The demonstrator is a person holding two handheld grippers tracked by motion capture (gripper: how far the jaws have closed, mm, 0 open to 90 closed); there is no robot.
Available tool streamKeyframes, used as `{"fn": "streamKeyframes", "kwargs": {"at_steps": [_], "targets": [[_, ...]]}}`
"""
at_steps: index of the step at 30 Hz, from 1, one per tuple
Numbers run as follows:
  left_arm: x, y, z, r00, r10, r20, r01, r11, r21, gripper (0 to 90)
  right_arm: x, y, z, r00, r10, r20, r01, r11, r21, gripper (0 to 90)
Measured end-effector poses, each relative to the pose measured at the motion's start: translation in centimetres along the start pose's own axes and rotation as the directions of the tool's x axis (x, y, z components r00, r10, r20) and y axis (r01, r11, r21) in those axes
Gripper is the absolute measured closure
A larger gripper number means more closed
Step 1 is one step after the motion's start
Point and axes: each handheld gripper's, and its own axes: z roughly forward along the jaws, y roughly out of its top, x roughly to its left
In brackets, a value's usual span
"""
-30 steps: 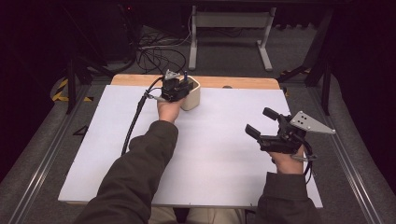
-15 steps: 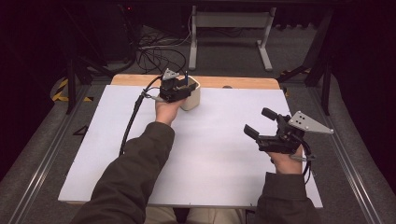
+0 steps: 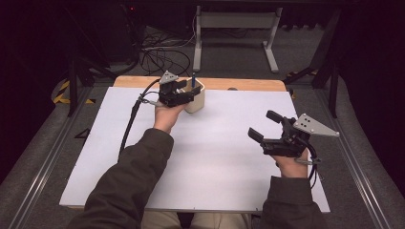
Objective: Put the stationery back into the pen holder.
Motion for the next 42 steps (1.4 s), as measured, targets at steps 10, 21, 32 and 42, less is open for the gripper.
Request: {"fn": "streamKeyframes", "kwargs": {"at_steps": [10, 21, 32, 42], "targets": [[-0.7, 0.1, -2.1, 0.9996, 0.02, 0.02, -0.02, 0.9998, -0.01, 19.8, 0.1, -0.1, 0.3, 1.0, -0.003, -0.003, 0.003, 1.0, 0.007, 3.5], [-1.9, -0.7, -4.2, 0.9981, 0.044, 0.044, -0.042, 0.9988, -0.025, 12.7, 0.4, -0.1, 0.5, 1.0, -0.005, -0.008, 0.005, 1.0, 0.01, 3.5], [-2.9, -1.0, -6.6, 0.9951, 0.083, 0.053, -0.081, 0.9956, -0.047, 9.5, 0.4, -0.2, 0.6, 1.0, -0.006, -0.007, 0.007, 1.0, 0.014, 3.5], [-3.3, -1.4, -9.3, 0.9939, 0.088, 0.067, -0.082, 0.9933, -0.081, 8.2, 0.5, -0.2, 0.7, 0.9999, -0.013, -0.007, 0.013, 1.0, 0.019, 3.5]]}}
